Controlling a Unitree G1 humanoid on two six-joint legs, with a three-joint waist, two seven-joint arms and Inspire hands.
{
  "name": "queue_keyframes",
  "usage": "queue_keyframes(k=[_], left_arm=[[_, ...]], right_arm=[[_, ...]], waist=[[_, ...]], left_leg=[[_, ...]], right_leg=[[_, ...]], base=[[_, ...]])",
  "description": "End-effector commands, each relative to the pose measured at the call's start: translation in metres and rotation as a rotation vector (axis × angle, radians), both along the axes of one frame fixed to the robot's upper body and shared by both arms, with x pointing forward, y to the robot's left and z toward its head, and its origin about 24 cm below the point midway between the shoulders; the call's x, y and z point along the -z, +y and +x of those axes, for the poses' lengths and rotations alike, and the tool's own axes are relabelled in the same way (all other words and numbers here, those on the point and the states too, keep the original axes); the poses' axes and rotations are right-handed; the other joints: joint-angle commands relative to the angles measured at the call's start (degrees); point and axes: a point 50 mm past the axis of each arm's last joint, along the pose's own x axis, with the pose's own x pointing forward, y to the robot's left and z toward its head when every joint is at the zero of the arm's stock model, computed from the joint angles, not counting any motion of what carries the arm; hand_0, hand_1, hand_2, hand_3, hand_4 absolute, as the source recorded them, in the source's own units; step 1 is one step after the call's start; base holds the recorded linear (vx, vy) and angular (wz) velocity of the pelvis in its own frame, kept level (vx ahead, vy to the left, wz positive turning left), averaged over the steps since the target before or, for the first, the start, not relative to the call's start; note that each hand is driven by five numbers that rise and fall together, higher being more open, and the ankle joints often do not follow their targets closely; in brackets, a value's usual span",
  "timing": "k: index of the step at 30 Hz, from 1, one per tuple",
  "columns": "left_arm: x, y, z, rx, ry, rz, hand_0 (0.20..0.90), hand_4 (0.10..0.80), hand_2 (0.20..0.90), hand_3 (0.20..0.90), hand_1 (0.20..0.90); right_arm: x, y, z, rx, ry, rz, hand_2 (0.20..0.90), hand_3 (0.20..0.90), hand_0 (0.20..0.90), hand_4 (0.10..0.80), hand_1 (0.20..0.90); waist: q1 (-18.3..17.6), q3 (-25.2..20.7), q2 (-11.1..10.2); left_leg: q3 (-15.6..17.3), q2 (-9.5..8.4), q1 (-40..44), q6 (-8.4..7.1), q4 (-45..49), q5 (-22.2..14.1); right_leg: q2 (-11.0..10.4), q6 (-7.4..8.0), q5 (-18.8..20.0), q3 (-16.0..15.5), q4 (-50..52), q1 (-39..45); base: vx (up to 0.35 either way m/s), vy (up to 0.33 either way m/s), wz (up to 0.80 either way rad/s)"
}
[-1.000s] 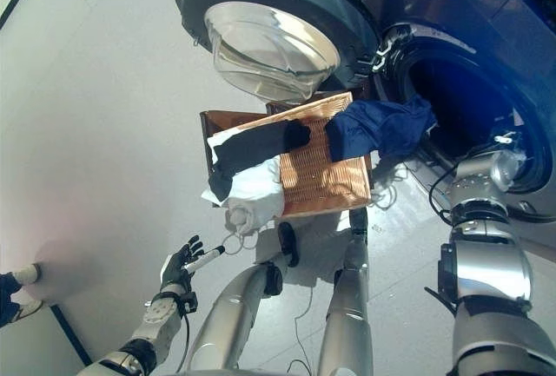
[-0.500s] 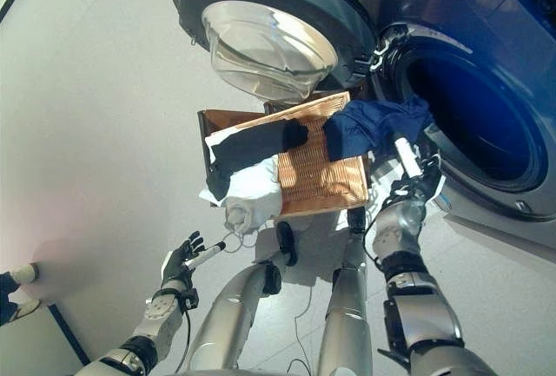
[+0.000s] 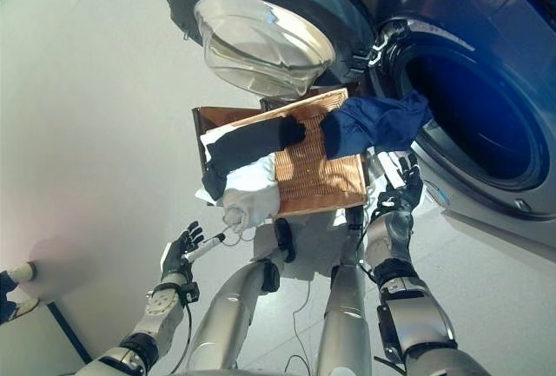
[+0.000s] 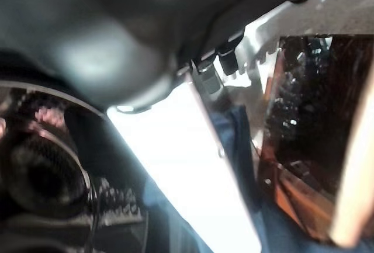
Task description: Pick up the clothes and place them into the washing machine
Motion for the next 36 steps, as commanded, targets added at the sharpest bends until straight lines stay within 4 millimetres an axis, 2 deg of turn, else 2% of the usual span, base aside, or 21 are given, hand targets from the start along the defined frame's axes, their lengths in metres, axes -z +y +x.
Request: queue_keyframes(k=[1,9,16,36], left_arm=[[-0.010,0.030,-0.001,-0.081,-0.059,0.061,0.900,0.800,0.900,0.900,0.900],[-0.013,0.032,-0.001,-0.071,-0.077,0.052,0.900,0.800,0.900,0.900,0.900],[-0.019,0.032,-0.001,-0.040,-0.114,0.036,0.900,0.800,0.900,0.900,0.900],[-0.032,0.041,-0.001,0.014,-0.177,0.055,0.900,0.800,0.900,0.900,0.900]], right_arm=[[-0.033,-0.028,0.006,0.077,-0.137,-0.027,0.900,0.900,0.900,0.800,0.900],[-0.047,-0.039,0.011,0.091,-0.184,0.005,0.900,0.900,0.900,0.800,0.900],[-0.073,-0.046,0.019,0.085,-0.266,-0.004,0.900,0.900,0.900,0.800,0.900],[-0.142,-0.046,0.040,0.023,-0.442,-0.069,0.900,0.900,0.900,0.800,0.900]], waist=[[2.3,-0.7,4.4],[2.8,-0.3,5.3],[3.4,0.2,5.7],[4.6,1.4,6.0]], left_leg=[[-4.4,0.31,2.7,-5.97,-12.4,8.0],[-4.3,0.38,1.2,-6.00,-11.7,8.0],[-4.6,0.45,0.0,-6.00,-11.6,8.4],[-6.1,1.01,-5.1,-5.88,-8.8,8.8]], right_leg=[[4.1,-3.55,-10.6,-4.2,10.3,1.3],[4.0,-3.59,-10.8,-4.0,11.4,-0.4],[3.9,-3.65,-10.8,-4.1,11.9,-1.4],[3.8,-4.03,-11.6,-5.0,15.9,-5.7]], base=[[-0.022,0.006,0.03],[-0.004,0.001,0.01],[-0.003,-0.003,0.01],[-0.008,-0.011,0.06]])
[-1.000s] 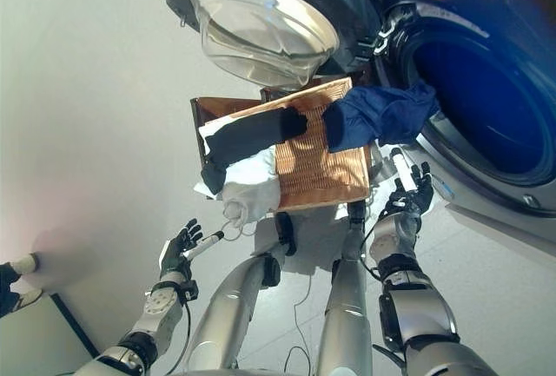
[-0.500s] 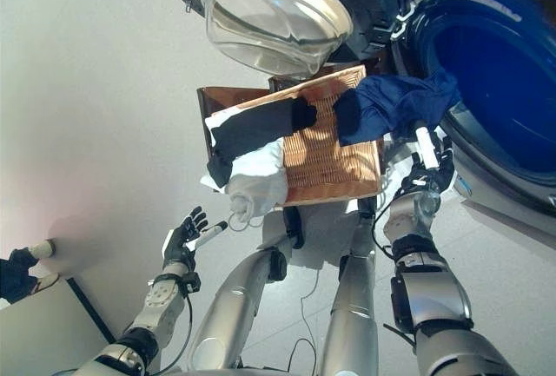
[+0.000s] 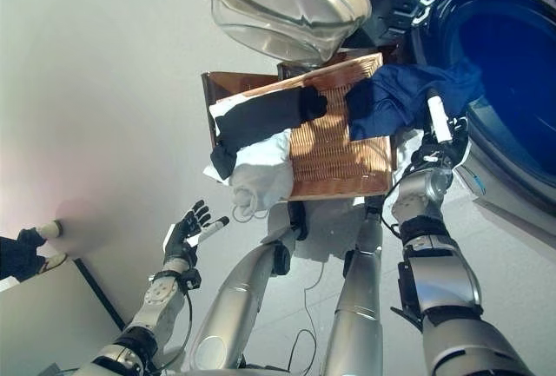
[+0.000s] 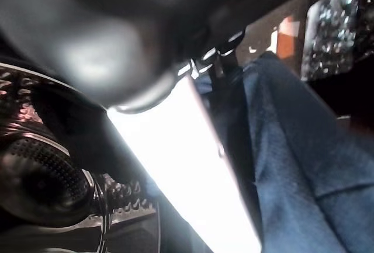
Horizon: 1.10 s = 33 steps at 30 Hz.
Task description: Pick up the clothes and place them into the washing machine
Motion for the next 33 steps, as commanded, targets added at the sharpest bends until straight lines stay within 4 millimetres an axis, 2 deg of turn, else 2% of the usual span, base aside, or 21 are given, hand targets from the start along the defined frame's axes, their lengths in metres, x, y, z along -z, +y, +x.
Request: queue_keyframes(k=[1,13,14,15,16,22,33], left_arm=[[-0.003,0.047,-0.021,-0.085,-0.015,0.093,0.900,0.800,0.900,0.900,0.900],[0.000,0.053,-0.022,-0.104,0.014,0.104,0.900,0.800,0.900,0.900,0.900],[0.000,0.054,-0.022,-0.108,0.014,0.104,0.900,0.800,0.900,0.900,0.900],[0.000,0.054,-0.022,-0.109,0.014,0.099,0.900,0.800,0.900,0.900,0.900],[0.000,0.053,-0.022,-0.110,0.014,0.097,0.900,0.800,0.900,0.900,0.900],[0.002,0.053,-0.023,-0.122,0.025,0.102,0.900,0.800,0.900,0.900,0.900],[0.004,0.053,-0.024,-0.123,0.035,0.103,0.900,0.800,0.900,0.900,0.900]], right_arm=[[-0.046,-0.008,0.003,-0.018,-0.154,-0.114,0.900,0.900,0.900,0.800,0.900],[-0.091,0.001,0.012,-0.061,-0.296,-0.134,0.900,0.900,0.900,0.800,0.900],[-0.096,0.001,0.012,-0.060,-0.315,-0.136,0.647,0.647,0.647,0.620,0.647],[-0.100,0.001,0.012,-0.059,-0.330,-0.137,0.453,0.453,0.453,0.480,0.453],[-0.103,0.001,0.011,-0.057,-0.337,-0.143,0.200,0.200,0.200,0.300,0.200],[-0.112,-0.005,0.007,-0.005,-0.356,-0.154,0.200,0.200,0.200,0.300,0.200],[-0.097,-0.010,0.004,0.027,-0.272,-0.200,0.200,0.200,0.200,0.300,0.200]], waist=[[1.5,-2.6,2.7],[1.9,-3.4,2.3],[1.9,-3.5,2.3],[2.0,-3.6,2.3],[2.0,-3.6,2.2],[1.6,-3.7,2.3],[1.3,-4.4,2.5]], left_leg=[[-3.6,0.82,0.3,-5.23,-9.6,7.8],[-3.9,1.43,-1.4,-5.17,-7.9,7.2],[-3.9,1.45,-1.3,-5.17,-7.9,7.1],[-3.9,1.46,-1.4,-5.17,-7.8,7.0],[-3.8,1.53,-1.4,-5.17,-7.6,7.0],[-3.8,1.67,-1.3,-5.17,-7.8,7.1],[-3.4,1.56,-0.5,-5.06,-8.5,7.2]], right_leg=[[3.5,-3.22,-9.9,-3.1,11.2,0.2],[3.6,-3.55,-10.8,-3.5,13.8,-1.6],[3.7,-3.57,-10.9,-3.5,14.0,-1.7],[3.7,-3.60,-11.0,-3.5,14.1,-1.8],[3.7,-3.62,-11.0,-3.5,14.3,-1.9],[3.9,-3.66,-11.2,-3.4,14.7,-2.0],[4.0,-3.51,-11.1,-3.4,14.5,-1.5]], base=[[-0.010,-0.002,0.05],[0.000,-0.002,0.02],[0.000,0.000,0.00],[0.000,0.000,0.00],[0.000,0.000,0.00],[0.000,0.000,0.00],[0.002,0.003,-0.01]])
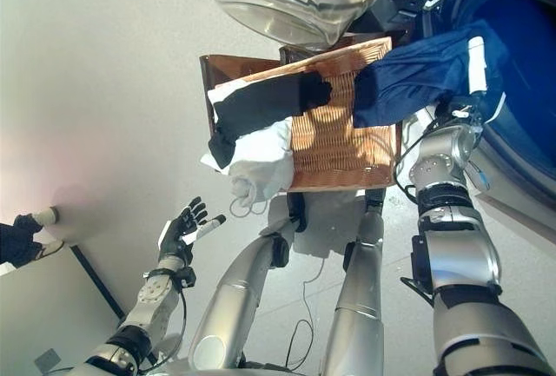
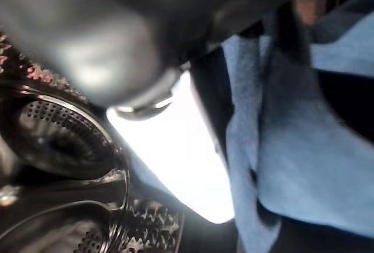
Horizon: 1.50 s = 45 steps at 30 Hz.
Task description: Pick up the clothes and place them into the washing machine
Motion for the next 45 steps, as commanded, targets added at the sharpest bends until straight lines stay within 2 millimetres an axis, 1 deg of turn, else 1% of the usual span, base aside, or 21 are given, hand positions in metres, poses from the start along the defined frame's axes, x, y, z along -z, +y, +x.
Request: queue_keyframes(k=[1,12,15,17,18,19,20,24,25,26,27,28,29,31,32,33,34,36,37,42,45], left_arm=[[0.005,0.044,-0.024,-0.117,0.029,0.081,0.900,0.800,0.900,0.900,0.900],[0.008,0.044,-0.026,-0.129,0.048,0.079,0.900,0.800,0.900,0.900,0.900],[0.012,0.045,-0.029,-0.142,0.065,0.076,0.900,0.800,0.900,0.900,0.900],[0.013,0.044,-0.030,-0.145,0.071,0.071,0.900,0.800,0.900,0.900,0.900],[0.013,0.044,-0.030,-0.144,0.071,0.071,0.900,0.800,0.900,0.900,0.900],[0.015,0.044,-0.031,-0.145,0.080,0.070,0.900,0.800,0.900,0.900,0.900],[0.015,0.044,-0.031,-0.144,0.080,0.070,0.900,0.800,0.900,0.900,0.900],[0.020,0.044,-0.036,-0.142,0.109,0.072,0.900,0.800,0.900,0.900,0.900],[0.021,0.043,-0.037,-0.138,0.117,0.072,0.900,0.800,0.900,0.900,0.900],[0.024,0.044,-0.039,-0.138,0.134,0.075,0.900,0.800,0.900,0.900,0.900],[0.024,0.043,-0.039,-0.137,0.134,0.074,0.900,0.800,0.900,0.900,0.900],[0.026,0.043,-0.041,-0.133,0.147,0.078,0.900,0.800,0.900,0.900,0.900],[0.026,0.043,-0.040,-0.132,0.146,0.077,0.900,0.800,0.900,0.900,0.900],[0.028,0.043,-0.043,-0.129,0.162,0.082,0.900,0.800,0.900,0.900,0.900],[0.030,0.043,-0.045,-0.127,0.173,0.083,0.900,0.800,0.900,0.900,0.900],[0.030,0.042,-0.045,-0.127,0.173,0.082,0.900,0.800,0.900,0.900,0.900],[0.032,0.042,-0.047,-0.128,0.183,0.081,0.900,0.800,0.900,0.900,0.900],[0.033,0.042,-0.048,-0.129,0.189,0.079,0.900,0.800,0.900,0.900,0.900],[0.035,0.041,-0.049,-0.127,0.202,0.087,0.900,0.800,0.900,0.900,0.900],[0.038,0.037,-0.051,-0.129,0.222,0.084,0.900,0.800,0.900,0.900,0.900],[0.040,0.038,-0.053,-0.130,0.235,0.090,0.900,0.800,0.900,0.900,0.900]], right_arm=[[-0.029,-0.003,-0.008,0.033,-0.102,-0.171,0.200,0.200,0.200,0.300,0.200],[-0.006,-0.009,-0.016,0.048,-0.076,-0.139,0.200,0.200,0.200,0.300,0.200],[-0.004,-0.022,-0.023,0.099,-0.090,-0.097,0.200,0.200,0.200,0.300,0.200],[-0.008,-0.042,-0.033,0.181,-0.087,-0.069,0.200,0.200,0.200,0.300,0.200],[-0.008,-0.043,-0.033,0.181,-0.088,-0.069,0.200,0.200,0.200,0.300,0.200],[-0.014,-0.054,-0.038,0.226,-0.096,-0.055,0.200,0.200,0.200,0.300,0.200],[-0.014,-0.055,-0.038,0.226,-0.096,-0.055,0.200,0.200,0.200,0.300,0.200],[-0.034,-0.077,-0.051,0.302,-0.146,-0.034,0.200,0.200,0.200,0.300,0.200],[-0.040,-0.083,-0.055,0.325,-0.159,-0.027,0.200,0.200,0.200,0.300,0.200],[-0.053,-0.094,-0.062,0.363,-0.188,-0.017,0.200,0.200,0.200,0.300,0.200],[-0.053,-0.094,-0.062,0.363,-0.189,-0.017,0.200,0.200,0.200,0.300,0.200],[-0.066,-0.103,-0.070,0.395,-0.226,-0.008,0.200,0.200,0.200,0.300,0.200],[-0.067,-0.103,-0.070,0.395,-0.227,-0.009,0.200,0.200,0.200,0.300,0.200],[-0.081,-0.110,-0.076,0.421,-0.253,-0.013,0.200,0.200,0.200,0.300,0.200],[-0.093,-0.114,-0.081,0.440,-0.282,-0.012,0.200,0.200,0.200,0.300,0.200],[-0.094,-0.114,-0.081,0.440,-0.283,-0.013,0.200,0.200,0.200,0.300,0.200],[-0.111,-0.117,-0.087,0.460,-0.340,-0.002,0.200,0.200,0.200,0.300,0.200],[-0.117,-0.118,-0.090,0.473,-0.357,0.004,0.200,0.200,0.200,0.300,0.200],[-0.127,-0.121,-0.096,0.501,-0.397,0.035,0.200,0.200,0.200,0.300,0.200],[-0.146,-0.124,-0.107,0.554,-0.486,0.120,0.200,0.200,0.200,0.300,0.200],[-0.153,-0.123,-0.108,0.562,-0.471,0.098,0.200,0.200,0.200,0.300,0.200]], waist=[[1.3,-4.8,2.6],[0.7,-5.8,2.4],[0.3,-6.2,2.3],[0.1,-6.6,2.5],[0.2,-6.6,2.5],[0.1,-7.0,2.6],[0.1,-7.0,2.6],[0.0,-7.9,2.9],[0.0,-8.2,3.0],[0.0,-8.7,3.1],[0.0,-8.7,3.1],[0.0,-9.2,3.2],[0.0,-9.2,3.3],[0.2,-9.8,3.4],[0.3,-10.3,3.6],[0.3,-10.2,3.7],[0.3,-10.7,3.9],[0.3,-10.8,4.1],[0.4,-11.2,4.2],[0.8,-12.1,4.8],[1.0,-12.7,4.9]], left_leg=[[-3.0,1.23,1.6,-4.92,-10.9,6.8],[-2.3,1.34,2.4,-4.83,-10.6,6.1],[-2.1,1.38,2.7,-4.83,-10.3,5.8],[-1.9,1.41,3.2,-4.91,-10.2,5.5],[-1.9,1.42,3.2,-4.91,-10.2,5.5],[-1.9,1.37,3.6,-4.99,-10.4,5.4],[-1.8,1.38,3.6,-4.99,-10.4,5.4],[-1.5,1.42,4.7,-5.15,-10.8,5.3],[-1.5,1.37,5.0,-5.19,-11.0,5.3],[-1.5,1.38,5.6,-5.25,-11.3,5.2],[-1.5,1.38,5.6,-5.26,-11.3,5.2],[-1.3,1.34,6.3,-5.40,-11.7,5.2],[-1.3,1.33,6.4,-5.40,-11.8,5.2],[-1.3,1.24,7.1,-5.55,-12.3,5.3],[-1.3,1.17,7.7,-5.66,-12.8,5.4],[-1.3,1.17,7.8,-5.66,-12.9,5.4],[-1.2,1.16,8.2,-5.77,-13.2,5.5],[-1.2,1.17,8.5,-5.81,-13.4,5.5],[-1.2,1.04,8.9,-5.90,-13.7,5.6],[-1.4,0.74,9.7,-5.98,-14.8,5.8],[-1.4,0.73,10.0,-6.01,-15.2,6.0]], right_leg=[[3.7,-3.18,-10.1,-3.2,10.4,1.2],[4.0,-3.19,-10.4,-2.8,10.4,1.6],[4.1,-3.25,-10.5,-2.6,10.4,2.0],[4.2,-3.24,-10.8,-2.4,10.4,2.5],[4.2,-3.24,-10.8,-2.4,10.4,2.5],[4.3,-3.22,-10.9,-2.3,10.3,2.9],[4.3,-3.22,-10.9,-2.3,10.3,2.9],[4.3,-3.14,-11.1,-2.1,10.1,3.6],[4.4,-3.12,-11.2,-2.0,9.9,4.0],[4.3,-3.04,-11.2,-1.9,9.8,4.5],[4.3,-3.04,-11.2,-1.9,9.7,4.5],[4.3,-2.98,-11.4,-1.8,9.5,5.2],[4.3,-2.98,-11.4,-1.8,9.5,5.3],[4.4,-2.91,-11.6,-1.8,9.2,5.9],[4.5,-2.87,-11.7,-1.7,9.1,6.3],[4.5,-2.87,-11.7,-1.7,9.1,6.3],[4.5,-2.81,-11.8,-1.7,8.9,6.8],[4.5,-2.80,-11.9,-1.8,8.9,7.0],[4.5,-2.77,-12.0,-1.7,8.8,7.3],[4.6,-2.71,-12.1,-1.7,8.4,7.9],[4.6,-2.65,-12.2,-1.7,8.3,8.2]], base=[[0.005,0.007,-0.03],[0.001,0.000,0.00],[0.011,-0.001,-0.03],[0.000,0.000,0.00],[0.000,0.000,0.00],[0.000,0.000,0.00],[0.024,-0.002,-0.05],[0.024,-0.005,-0.10],[0.042,-0.020,-0.08],[0.031,-0.019,-0.05],[0.039,-0.028,-0.05],[0.020,-0.011,-0.04],[0.029,-0.012,-0.06],[0.032,-0.009,-0.05],[0.034,-0.012,-0.05],[0.041,-0.015,-0.07],[0.028,-0.012,-0.07],[0.029,-0.010,-0.07],[0.022,-0.004,-0.04],[0.023,-0.005,-0.01],[0.012,-0.001,0.00]])
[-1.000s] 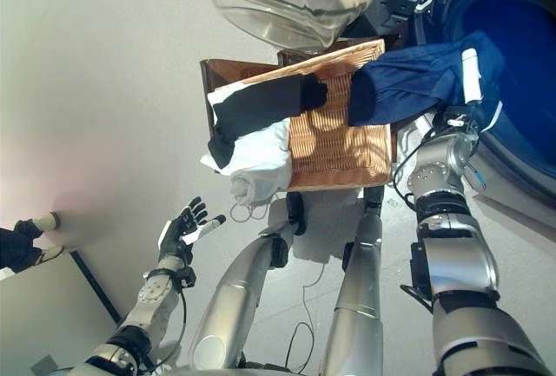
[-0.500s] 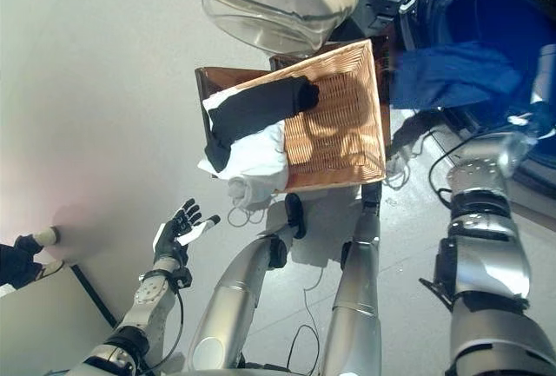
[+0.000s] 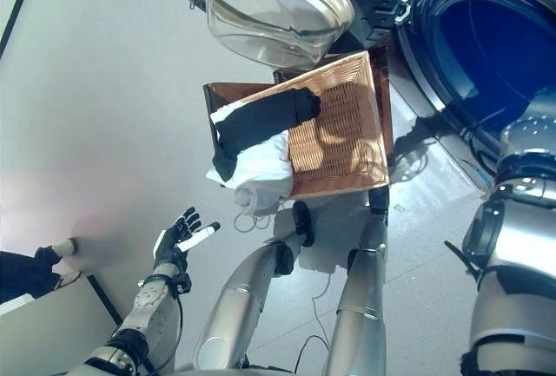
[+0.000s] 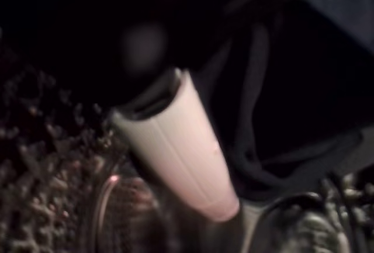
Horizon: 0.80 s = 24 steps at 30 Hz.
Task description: Pick up the clothes and place them into the washing machine
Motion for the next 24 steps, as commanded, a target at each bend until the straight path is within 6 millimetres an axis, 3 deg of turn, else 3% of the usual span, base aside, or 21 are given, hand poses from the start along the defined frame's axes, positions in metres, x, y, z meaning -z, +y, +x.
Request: queue_keyframes(k=[1,2,3,4,9,11,13,19,20,24], left_arm=[[0.028,0.028,-0.044,-0.084,0.159,0.084,0.900,0.800,0.900,0.900,0.900],[0.029,0.027,-0.045,-0.083,0.169,0.084,0.900,0.800,0.900,0.900,0.900],[0.029,0.027,-0.045,-0.083,0.168,0.082,0.900,0.800,0.900,0.900,0.900],[0.028,0.028,-0.044,-0.081,0.168,0.088,0.900,0.800,0.900,0.900,0.900],[0.025,0.031,-0.041,-0.069,0.160,0.107,0.900,0.800,0.900,0.900,0.900],[0.023,0.032,-0.039,-0.060,0.153,0.122,0.900,0.800,0.900,0.900,0.900],[0.021,0.031,-0.036,-0.061,0.137,0.127,0.900,0.800,0.900,0.900,0.900],[0.010,0.039,-0.029,-0.095,0.090,0.152,0.900,0.800,0.900,0.900,0.900],[0.010,0.040,-0.028,-0.116,0.082,0.146,0.900,0.800,0.900,0.900,0.900],[0.012,0.039,-0.031,-0.129,0.093,0.135,0.900,0.800,0.900,0.900,0.900]], right_arm=[[-0.079,-0.029,-0.055,0.257,-0.090,-0.317,0.200,0.200,0.200,0.300,0.200],[-0.080,-0.027,-0.052,0.243,-0.013,-0.385,0.359,0.359,0.359,0.414,0.359],[-0.081,-0.027,-0.052,0.242,-0.013,-0.387,0.359,0.359,0.359,0.414,0.359],[-0.081,-0.029,-0.051,0.244,0.065,-0.429,0.900,0.900,0.900,0.800,0.900],[-0.090,-0.030,-0.047,0.276,0.400,-0.602,0.900,0.900,0.900,0.800,0.900],[-0.086,-0.033,-0.048,0.305,0.513,-0.588,0.900,0.900,0.900,0.800,0.900],[-0.090,-0.024,-0.039,0.297,0.565,-0.634,0.900,0.900,0.900,0.800,0.900],[-0.102,-0.007,-0.027,0.503,1.054,-0.940,0.900,0.900,0.900,0.800,0.900],[-0.114,0.002,-0.025,0.581,1.099,-1.005,0.900,0.900,0.900,0.800,0.900],[-0.116,0.006,-0.024,0.663,1.205,-1.109,0.900,0.900,0.900,0.800,0.900]], waist=[[1.9,-10.3,2.4],[1.9,-10.2,2.1],[2.0,-10.2,2.1],[2.1,-10.1,2.0],[2.5,-9.3,1.4],[2.7,-9.2,1.2],[2.6,-8.8,1.2],[2.4,-8.7,0.8],[2.4,-9.0,0.5],[2.4,-9.2,0.4]], left_leg=[[-4.4,0.37,7.8,-6.74,-17.6,8.4],[-4.4,0.31,8.1,-6.80,-17.6,8.1],[-4.3,0.39,7.8,-6.77,-17.6,8.5],[-4.3,0.47,7.8,-6.80,-17.6,8.5],[-4.4,0.71,7.6,-6.82,-17.0,8.2],[-4.5,0.66,7.5,-6.79,-16.9,8.3],[-4.4,0.68,7.4,-6.72,-16.8,8.3],[-4.3,0.59,6.8,-6.51,-16.5,8.6],[-4.2,0.52,6.7,-6.47,-16.5,8.7],[-4.3,0.50,6.7,-6.44,-16.6,8.9]], right_leg=[[4.1,-3.65,-12.8,-4.9,9.3,5.9],[4.0,-3.58,-13.2,-5.1,9.2,6.2],[4.1,-3.62,-12.8,-5.0,9.1,6.0],[4.1,-3.64,-12.6,-5.1,9.0,5.9],[4.0,-3.74,-12.7,-5.5,9.2,6.0],[4.0,-3.82,-12.4,-5.6,9.0,6.0],[4.1,-3.85,-12.2,-5.6,9.0,5.9],[4.3,-3.96,-11.4,-5.6,8.8,5.4],[4.5,-4.00,-11.3,-5.6,8.7,5.2],[4.6,-3.99,-11.1,-5.5,8.5,5.3]], base=[[0.039,-0.028,-0.01],[-0.010,-0.030,-0.01],[0.000,-0.031,0.00],[0.000,0.000,0.00],[-0.010,-0.029,0.00],[0.000,0.000,0.00],[0.000,0.000,0.00],[-0.007,0.013,0.00],[-0.010,0.033,0.00],[-0.004,0.015,0.00]])
